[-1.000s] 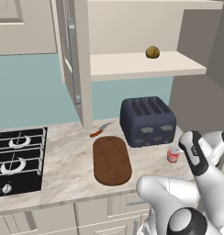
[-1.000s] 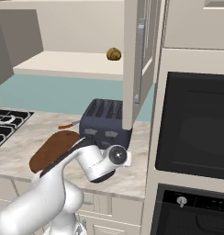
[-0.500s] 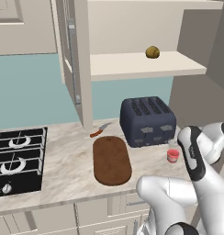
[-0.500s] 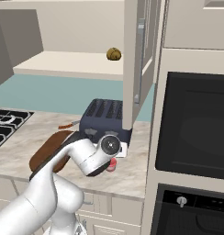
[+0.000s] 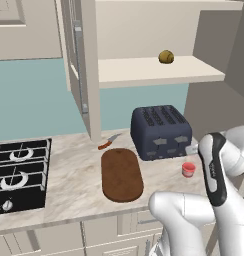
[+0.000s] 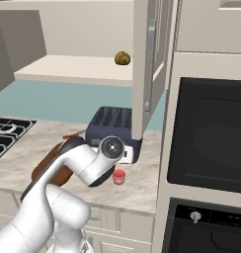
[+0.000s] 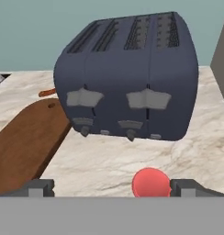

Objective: Pick the bread, place it on the cutting board, pick the jam, place it on the counter, and close the cabinet.

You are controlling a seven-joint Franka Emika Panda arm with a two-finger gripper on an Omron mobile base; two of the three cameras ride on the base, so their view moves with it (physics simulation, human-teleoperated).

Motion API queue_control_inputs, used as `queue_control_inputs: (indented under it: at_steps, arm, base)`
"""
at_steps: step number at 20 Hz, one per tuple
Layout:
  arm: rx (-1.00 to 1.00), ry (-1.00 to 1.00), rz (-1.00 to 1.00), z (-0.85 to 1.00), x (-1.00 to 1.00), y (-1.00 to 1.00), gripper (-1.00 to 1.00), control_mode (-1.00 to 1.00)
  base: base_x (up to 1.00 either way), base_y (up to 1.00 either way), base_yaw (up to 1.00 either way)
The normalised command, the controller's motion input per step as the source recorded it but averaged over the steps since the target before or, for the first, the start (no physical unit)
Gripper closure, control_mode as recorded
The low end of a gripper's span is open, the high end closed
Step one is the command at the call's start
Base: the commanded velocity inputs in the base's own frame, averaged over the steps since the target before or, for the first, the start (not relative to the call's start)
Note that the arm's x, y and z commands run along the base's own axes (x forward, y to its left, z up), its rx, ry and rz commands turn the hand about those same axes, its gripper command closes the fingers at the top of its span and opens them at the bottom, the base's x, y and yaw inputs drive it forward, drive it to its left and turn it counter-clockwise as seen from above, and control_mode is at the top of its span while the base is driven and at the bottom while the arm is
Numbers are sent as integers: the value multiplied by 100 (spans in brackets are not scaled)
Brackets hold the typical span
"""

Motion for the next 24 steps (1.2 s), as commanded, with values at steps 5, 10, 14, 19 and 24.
queue_control_inputs:
  at_steps: [5,10,14,19,24]
  arm:
    - [0,0,0,45,-19,8,-100,-100]
    - [0,0,0,45,-21,6,-100,-100]
    - [0,0,0,46,-26,7,-100,-100]
    - [0,0,-1,53,-35,7,-100,-100]
    - [0,5,-4,51,-36,16,-100,-100]
  base:
    - [0,0,0]
    - [0,0,0]
    - [0,0,0]
    - [0,0,0]
    - [0,0,0]
